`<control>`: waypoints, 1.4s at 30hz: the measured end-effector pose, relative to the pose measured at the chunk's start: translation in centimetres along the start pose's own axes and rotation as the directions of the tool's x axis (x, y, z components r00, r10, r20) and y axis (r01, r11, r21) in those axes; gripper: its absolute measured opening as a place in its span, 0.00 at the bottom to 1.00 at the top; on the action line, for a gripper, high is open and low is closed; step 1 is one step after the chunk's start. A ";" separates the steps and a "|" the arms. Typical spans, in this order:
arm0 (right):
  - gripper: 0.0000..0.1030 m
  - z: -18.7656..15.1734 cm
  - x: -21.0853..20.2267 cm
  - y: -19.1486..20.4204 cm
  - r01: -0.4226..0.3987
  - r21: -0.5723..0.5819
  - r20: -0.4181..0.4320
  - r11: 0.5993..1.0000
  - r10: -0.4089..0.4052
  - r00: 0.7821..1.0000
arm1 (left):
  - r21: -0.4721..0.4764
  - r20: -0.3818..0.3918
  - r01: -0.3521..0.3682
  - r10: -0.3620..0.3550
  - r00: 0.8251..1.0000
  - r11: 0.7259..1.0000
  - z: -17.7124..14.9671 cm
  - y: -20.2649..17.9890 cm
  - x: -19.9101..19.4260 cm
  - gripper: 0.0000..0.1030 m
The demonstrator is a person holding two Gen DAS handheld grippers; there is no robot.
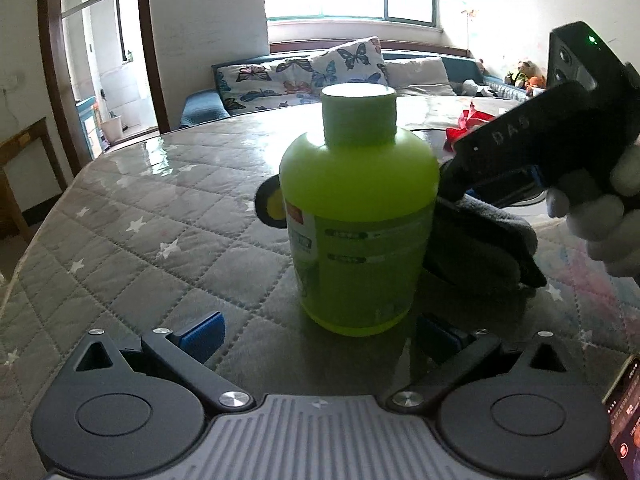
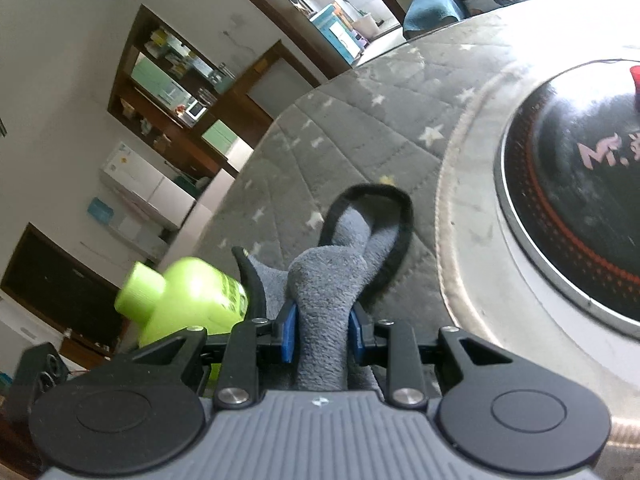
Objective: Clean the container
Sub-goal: 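Tilt the bottle with the left tool while the right tool wipes its cap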
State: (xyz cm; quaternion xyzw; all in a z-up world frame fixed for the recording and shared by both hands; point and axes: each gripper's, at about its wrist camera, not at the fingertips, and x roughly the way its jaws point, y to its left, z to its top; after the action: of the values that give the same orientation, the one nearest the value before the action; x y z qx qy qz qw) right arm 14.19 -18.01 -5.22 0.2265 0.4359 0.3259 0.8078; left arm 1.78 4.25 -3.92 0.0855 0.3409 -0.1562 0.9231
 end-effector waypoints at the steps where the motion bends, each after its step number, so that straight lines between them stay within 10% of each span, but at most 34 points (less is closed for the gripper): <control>1: 0.26 -0.2 -0.1 0.0 0.001 0.000 -0.001 1.000 -0.001 1.000 | -0.001 0.003 -0.003 0.003 1.000 1.000 0.2 -0.1 -0.1 1.00; 25: 0.26 0.7 -4.9 3.9 -0.096 -0.046 0.110 0.994 0.101 0.989 | -0.050 0.107 0.088 -0.083 0.991 0.995 2.8 -1.2 -2.0 1.00; 42: 0.27 3.6 1.1 3.4 -0.061 -0.043 0.027 0.997 0.062 0.998 | -0.149 0.143 0.087 -0.066 0.988 0.985 4.6 1.8 -0.2 1.00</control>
State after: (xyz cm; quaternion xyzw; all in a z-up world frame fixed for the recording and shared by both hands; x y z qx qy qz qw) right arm 16.62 -15.13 -1.75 0.2274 0.4103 0.3566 0.8080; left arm 5.05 4.80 -0.23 -0.0105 0.2908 -0.1703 0.9414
